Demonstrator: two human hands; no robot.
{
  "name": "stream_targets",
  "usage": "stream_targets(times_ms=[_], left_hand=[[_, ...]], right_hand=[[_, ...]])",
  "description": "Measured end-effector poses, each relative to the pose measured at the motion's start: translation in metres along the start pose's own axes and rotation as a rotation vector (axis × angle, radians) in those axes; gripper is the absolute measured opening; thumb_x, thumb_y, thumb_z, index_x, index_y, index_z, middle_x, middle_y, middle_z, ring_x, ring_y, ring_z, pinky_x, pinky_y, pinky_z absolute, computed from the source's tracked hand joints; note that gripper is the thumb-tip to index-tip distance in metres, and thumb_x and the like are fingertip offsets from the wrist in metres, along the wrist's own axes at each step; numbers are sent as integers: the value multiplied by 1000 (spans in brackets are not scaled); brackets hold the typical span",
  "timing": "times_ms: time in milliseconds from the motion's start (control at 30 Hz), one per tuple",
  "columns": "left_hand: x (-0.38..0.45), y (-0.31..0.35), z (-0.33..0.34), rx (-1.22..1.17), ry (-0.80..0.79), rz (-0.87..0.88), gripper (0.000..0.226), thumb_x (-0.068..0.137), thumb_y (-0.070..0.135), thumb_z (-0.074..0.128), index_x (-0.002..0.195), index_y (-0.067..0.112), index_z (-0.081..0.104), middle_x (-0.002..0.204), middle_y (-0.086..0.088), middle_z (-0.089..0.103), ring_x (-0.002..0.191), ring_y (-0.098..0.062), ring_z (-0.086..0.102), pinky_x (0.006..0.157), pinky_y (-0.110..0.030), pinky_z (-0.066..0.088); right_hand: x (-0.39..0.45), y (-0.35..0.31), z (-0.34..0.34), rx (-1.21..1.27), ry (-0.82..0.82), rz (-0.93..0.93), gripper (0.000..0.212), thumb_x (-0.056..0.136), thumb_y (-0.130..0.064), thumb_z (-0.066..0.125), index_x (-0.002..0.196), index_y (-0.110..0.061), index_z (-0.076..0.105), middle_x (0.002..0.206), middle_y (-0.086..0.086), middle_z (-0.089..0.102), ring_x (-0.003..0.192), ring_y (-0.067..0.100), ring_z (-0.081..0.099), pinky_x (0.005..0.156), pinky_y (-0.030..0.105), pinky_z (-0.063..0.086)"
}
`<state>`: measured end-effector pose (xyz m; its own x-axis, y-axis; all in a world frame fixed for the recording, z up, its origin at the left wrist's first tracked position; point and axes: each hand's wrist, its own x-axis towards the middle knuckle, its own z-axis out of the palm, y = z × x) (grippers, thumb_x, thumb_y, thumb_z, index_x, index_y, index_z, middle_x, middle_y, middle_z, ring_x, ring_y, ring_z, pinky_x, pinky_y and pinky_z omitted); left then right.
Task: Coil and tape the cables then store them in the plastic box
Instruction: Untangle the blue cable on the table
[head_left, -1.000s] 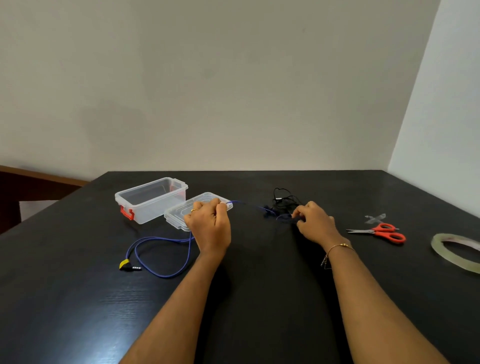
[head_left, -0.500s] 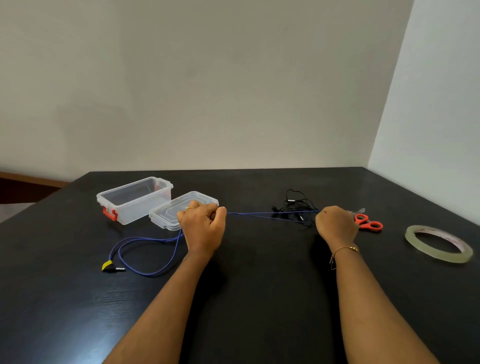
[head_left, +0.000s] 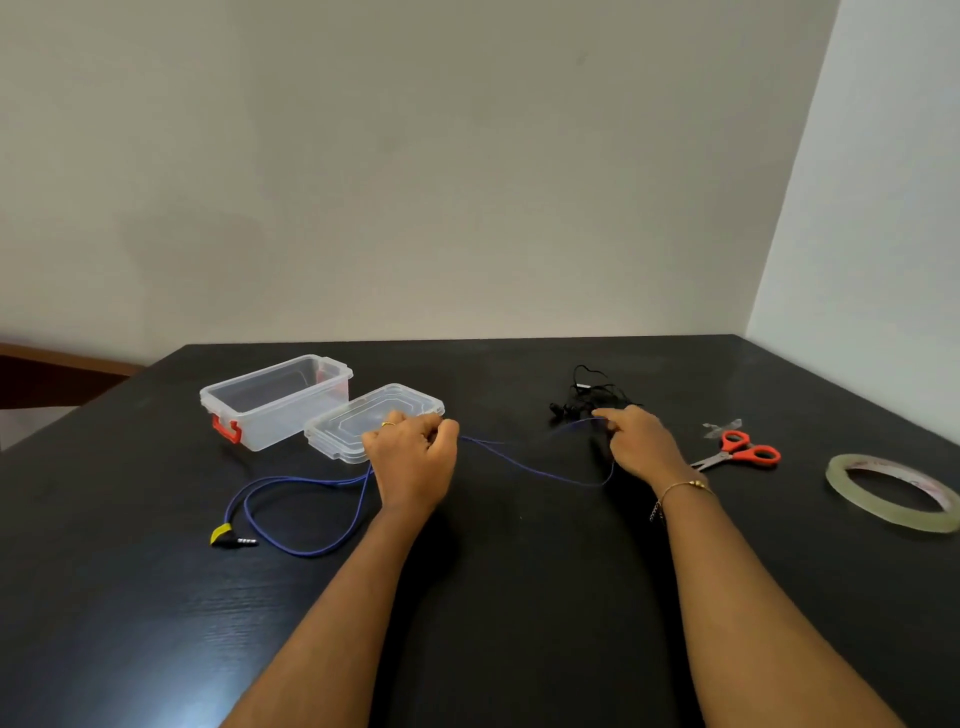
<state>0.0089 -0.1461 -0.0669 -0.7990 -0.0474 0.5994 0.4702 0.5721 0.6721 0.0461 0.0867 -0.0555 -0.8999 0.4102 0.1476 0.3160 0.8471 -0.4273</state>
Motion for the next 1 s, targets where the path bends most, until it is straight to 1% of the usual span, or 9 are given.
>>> stream_targets(times_ms=[100,267,400,433,500,600,667,800,1000], left_hand=[[2,-1,3,74,-31,29,35,82,28,43,59,8,62,57,-6,53,72,-17,45,76,-31,21],[2,-3,1,68,-20,4,35,80,28,39,57,10,60,55,-3,52,75,-16,43,78,-32,21],[2,-3,-1,7,9,-45,46,74,31,30,68,6,69,67,-10,62,80,-16,44,80,-30,18],[2,-4,-2,6,10,-48,47,74,31,30,69,5,69,68,-10,62,81,-16,44,81,-31,18],[3,-5,-2,-4,14,-64,48,74,31,29,69,5,68,69,-10,60,82,-16,43,82,-31,19],[3,-8,-4,-15,18,-115,46,75,31,26,65,7,64,69,-9,59,82,-18,44,82,-32,19],[3,-9,-5,20,15,-129,45,76,31,26,62,9,62,68,-9,59,83,-19,45,81,-33,20],[4,-9,-3,81,8,-117,37,88,20,39,53,18,52,67,-10,58,83,-21,46,82,-36,23],[4,-5,-5,84,2,-118,40,74,31,25,60,14,58,67,-8,58,82,-18,44,81,-35,20]], right_hand=[[7,0,9,-65,15,0,56,88,-1,37,138,-26,42,148,2,33,131,27,38,103,46,30],[4,16,1,168,265,95,24,84,-5,61,107,-5,57,125,20,42,100,37,53,82,36,41],[-10,31,-20,250,228,307,47,71,-21,79,104,0,53,121,23,46,114,38,46,82,35,40],[-11,35,-24,234,193,335,48,69,-27,81,98,1,54,112,21,52,113,36,46,82,35,41],[-13,39,-31,208,84,368,49,64,-41,82,70,-4,50,77,13,56,83,27,55,69,34,44],[-17,42,-39,503,-86,404,51,67,-34,80,54,-11,37,57,9,44,49,15,36,49,29,34],[-21,42,-45,664,-99,413,47,71,-28,77,55,-13,36,55,6,38,46,13,29,44,22,30],[-21,38,-55,895,59,410,45,76,-50,67,67,-11,47,58,2,37,46,10,26,37,20,25],[-22,43,-58,1697,-115,457,40,86,-46,56,66,-14,44,48,-4,38,26,3,27,23,12,18]])
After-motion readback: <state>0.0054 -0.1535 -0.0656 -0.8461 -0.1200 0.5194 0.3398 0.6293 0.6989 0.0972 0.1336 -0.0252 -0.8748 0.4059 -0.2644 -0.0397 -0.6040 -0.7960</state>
